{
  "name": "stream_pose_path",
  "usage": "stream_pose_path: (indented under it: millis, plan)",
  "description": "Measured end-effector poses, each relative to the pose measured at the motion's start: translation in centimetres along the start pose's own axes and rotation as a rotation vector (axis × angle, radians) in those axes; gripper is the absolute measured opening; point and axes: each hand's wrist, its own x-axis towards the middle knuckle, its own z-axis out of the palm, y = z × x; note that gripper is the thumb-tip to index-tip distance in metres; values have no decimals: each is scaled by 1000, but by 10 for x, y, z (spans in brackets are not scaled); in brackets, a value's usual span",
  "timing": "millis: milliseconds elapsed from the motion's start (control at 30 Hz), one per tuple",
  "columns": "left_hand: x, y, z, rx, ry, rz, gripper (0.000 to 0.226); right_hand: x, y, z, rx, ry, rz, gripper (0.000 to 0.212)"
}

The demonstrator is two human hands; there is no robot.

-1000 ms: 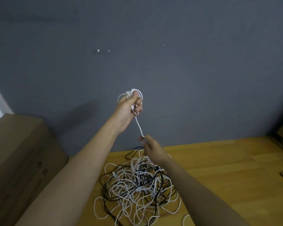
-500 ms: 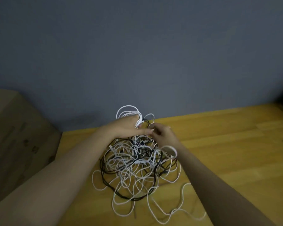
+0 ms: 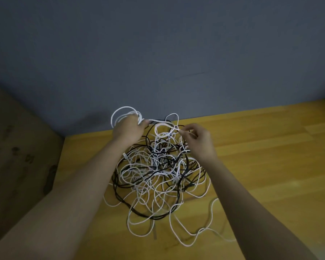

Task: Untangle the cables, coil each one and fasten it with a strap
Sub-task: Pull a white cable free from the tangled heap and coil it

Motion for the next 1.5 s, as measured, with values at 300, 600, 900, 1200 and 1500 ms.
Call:
stream_pose_path:
  millis: [300, 600, 900, 1200, 1500]
  plan:
    - [4, -18, -65, -212, 208, -124, 33, 35, -14, -39, -514, 249, 59, 27]
    - [-2, 106, -204, -70, 449, 271, 29, 21, -224, -26, 375, -110, -200, 29]
    - [-13, 214, -354, -21, 725, 455, 44, 24, -381, -100, 60, 327, -651, 13]
    - [-27, 227, -365, 250, 535, 536, 38, 39, -432, -133, -299, 726, -1053, 20]
    - [-33, 149, -247, -475, -46, 542, 41, 61, -275, -92, -299, 44, -748, 20]
